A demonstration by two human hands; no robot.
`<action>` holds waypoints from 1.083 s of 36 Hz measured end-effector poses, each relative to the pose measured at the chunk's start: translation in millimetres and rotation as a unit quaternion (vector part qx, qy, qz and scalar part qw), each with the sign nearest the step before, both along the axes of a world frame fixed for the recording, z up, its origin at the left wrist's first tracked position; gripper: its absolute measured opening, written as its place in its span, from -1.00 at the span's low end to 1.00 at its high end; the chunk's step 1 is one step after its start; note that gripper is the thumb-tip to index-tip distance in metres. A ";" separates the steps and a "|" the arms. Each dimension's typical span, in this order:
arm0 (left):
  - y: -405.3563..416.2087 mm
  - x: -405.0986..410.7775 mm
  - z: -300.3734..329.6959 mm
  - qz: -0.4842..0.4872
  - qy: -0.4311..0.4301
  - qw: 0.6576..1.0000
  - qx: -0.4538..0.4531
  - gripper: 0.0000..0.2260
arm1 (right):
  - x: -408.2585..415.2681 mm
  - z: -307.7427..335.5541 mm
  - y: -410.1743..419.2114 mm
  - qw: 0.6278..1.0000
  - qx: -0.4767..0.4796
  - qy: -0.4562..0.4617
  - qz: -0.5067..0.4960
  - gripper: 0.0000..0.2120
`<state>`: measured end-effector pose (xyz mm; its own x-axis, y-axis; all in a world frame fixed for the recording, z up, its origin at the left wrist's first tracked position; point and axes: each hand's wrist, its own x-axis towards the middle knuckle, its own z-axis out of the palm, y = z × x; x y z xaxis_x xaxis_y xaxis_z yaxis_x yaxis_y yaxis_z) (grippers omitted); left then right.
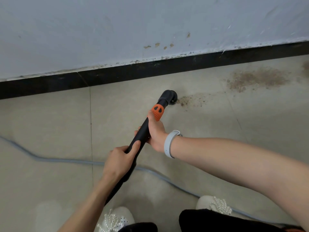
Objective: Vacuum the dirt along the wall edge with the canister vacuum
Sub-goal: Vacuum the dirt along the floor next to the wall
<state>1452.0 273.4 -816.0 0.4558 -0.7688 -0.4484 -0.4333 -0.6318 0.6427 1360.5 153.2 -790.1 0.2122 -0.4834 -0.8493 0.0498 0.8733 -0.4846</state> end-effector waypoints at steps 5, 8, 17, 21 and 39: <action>4.0 -4.9 -3.3 -0.015 -0.004 1.000 0.015 -0.37 | -9.6 -5.5 7.0 0.999 -0.018 0.022 0.019 -0.61; 3.2 -8.1 -3.3 -0.018 -0.005 1.000 0.022 -0.32 | -13.6 -6.3 7.8 0.999 -0.020 0.031 0.022 -0.57; -23.2 -19.4 -0.7 -0.039 0.004 0.999 0.020 -0.30 | -27.1 -1.1 -13.1 0.998 -0.042 0.050 0.011 -0.57; -34.2 -26.1 -0.9 -0.040 0.014 0.999 0.021 -0.34 | -33.4 2.9 -21.3 0.997 -0.046 0.054 -0.001 -0.60; 3.1 -21.0 -4.5 -0.051 0.017 0.998 0.042 -0.41 | -36.9 0.5 13.9 0.998 0.039 0.023 -0.033 -0.50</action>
<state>1431.0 276.5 -820.5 0.3612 -0.7696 -0.5266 -0.4764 -0.6377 0.6053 1323.6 167.1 -789.6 0.1429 -0.4265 -0.8931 0.0878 0.9043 -0.4177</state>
